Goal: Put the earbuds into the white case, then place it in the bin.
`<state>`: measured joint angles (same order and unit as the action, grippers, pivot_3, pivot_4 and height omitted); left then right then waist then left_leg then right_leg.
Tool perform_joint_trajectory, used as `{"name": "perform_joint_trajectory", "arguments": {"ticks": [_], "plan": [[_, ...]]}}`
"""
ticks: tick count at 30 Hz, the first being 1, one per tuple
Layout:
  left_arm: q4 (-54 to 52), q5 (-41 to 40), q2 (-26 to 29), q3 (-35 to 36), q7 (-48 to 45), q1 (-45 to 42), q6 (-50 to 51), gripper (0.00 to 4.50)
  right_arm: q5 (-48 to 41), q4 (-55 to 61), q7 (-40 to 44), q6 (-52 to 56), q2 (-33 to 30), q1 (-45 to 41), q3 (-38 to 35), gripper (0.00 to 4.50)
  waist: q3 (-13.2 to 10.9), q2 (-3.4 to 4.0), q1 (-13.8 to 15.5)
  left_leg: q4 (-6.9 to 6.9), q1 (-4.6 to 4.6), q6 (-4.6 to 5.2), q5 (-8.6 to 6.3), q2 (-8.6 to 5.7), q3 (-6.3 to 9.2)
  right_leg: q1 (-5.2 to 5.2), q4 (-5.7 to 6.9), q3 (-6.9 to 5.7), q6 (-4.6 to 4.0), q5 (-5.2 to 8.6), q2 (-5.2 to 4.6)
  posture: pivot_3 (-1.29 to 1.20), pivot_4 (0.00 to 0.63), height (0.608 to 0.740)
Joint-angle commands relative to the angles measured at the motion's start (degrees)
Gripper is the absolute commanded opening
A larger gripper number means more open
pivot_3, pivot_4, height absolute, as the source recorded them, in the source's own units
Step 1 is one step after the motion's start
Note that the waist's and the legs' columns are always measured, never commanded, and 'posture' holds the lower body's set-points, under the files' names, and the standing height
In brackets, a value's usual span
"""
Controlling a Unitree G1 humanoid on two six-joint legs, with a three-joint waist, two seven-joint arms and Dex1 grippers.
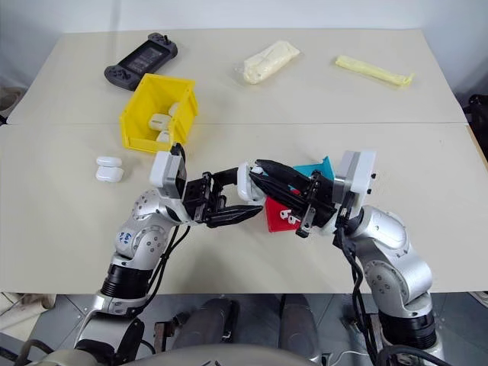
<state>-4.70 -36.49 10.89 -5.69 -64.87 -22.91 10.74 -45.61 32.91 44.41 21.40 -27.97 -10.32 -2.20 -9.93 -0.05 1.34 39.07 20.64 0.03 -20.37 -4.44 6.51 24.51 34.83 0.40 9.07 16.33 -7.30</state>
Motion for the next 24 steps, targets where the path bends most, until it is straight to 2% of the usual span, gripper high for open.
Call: {"name": "perform_joint_trajectory", "arguments": {"ticks": [1, 7, 10, 15, 17, 24], "plan": [[-2.64, -1.51, -1.46, 1.03, 0.35, -1.38, -2.00, 2.80, -2.11, -1.39, 1.17, 3.89, -1.39, -0.57, 0.98, 1.46, 0.00, 0.00, 0.02, 0.00, 0.00, 0.00, 0.00, 0.01, 0.00, 0.00, 0.00, -0.01, 0.00, 0.00, 0.01, 0.00, 0.150, 0.740], [-0.73, -0.91, -1.70, 1.16, -0.32, -1.66, -3.08, 2.80, -1.69, -2.12, 1.79, 2.26, -2.68, -1.78, -2.55, 3.38, 0.00, -0.01, 0.06, 0.00, 0.00, 0.00, 0.00, 0.00, -0.01, 0.00, -0.01, 0.00, 0.00, 0.00, -0.01, 0.00, 0.150, 0.740], [0.86, -0.37, -1.18, 1.71, -1.01, -1.52, -3.84, 2.80, -2.41, -1.29, 2.81, 2.83, -6.48, 1.23, -7.65, 4.42, -0.01, -0.02, 0.34, 0.00, 0.01, 0.00, 0.00, -0.01, 0.00, -0.01, -0.03, -0.02, 0.00, 0.00, -0.02, 0.00, 0.150, 0.740], [4.20, 1.17, 0.86, 2.93, -2.92, -0.63, -6.30, 2.80, -0.27, -2.10, 7.65, -0.57, -13.04, 10.58, -18.41, 4.47, -0.02, -0.03, 0.40, 0.00, 0.02, 0.06, -0.02, -0.06, -0.02, -0.06, -0.09, -0.03, 0.01, 0.00, -0.04, 0.00, 0.150, 0.740], [5.30, 1.87, 1.86, 3.24, -4.02, -0.11, -7.76, 2.80, 3.43, -4.55, 11.15, -5.92, -14.19, 14.20, -22.50, 4.47, -0.02, -0.03, 0.36, -0.01, 0.01, 0.06, -0.02, -0.05, -0.03, -0.06, -0.08, -0.03, 0.01, -0.01, -0.03, 0.00, 0.150, 0.740], [5.57, 3.29, 2.12, 3.18, -3.58, 2.25, -10.63, 2.80, 13.02, -19.99, 21.07, -20.65, -17.02, 20.04, -28.73, 4.47, -0.02, -0.04, 0.14, -0.02, -0.10, 0.07, -0.02, -0.02, -0.13, -0.13, -0.04, 0.04, 0.02, -0.01, 0.01, 0.00, 0.150, 0.740]]}}
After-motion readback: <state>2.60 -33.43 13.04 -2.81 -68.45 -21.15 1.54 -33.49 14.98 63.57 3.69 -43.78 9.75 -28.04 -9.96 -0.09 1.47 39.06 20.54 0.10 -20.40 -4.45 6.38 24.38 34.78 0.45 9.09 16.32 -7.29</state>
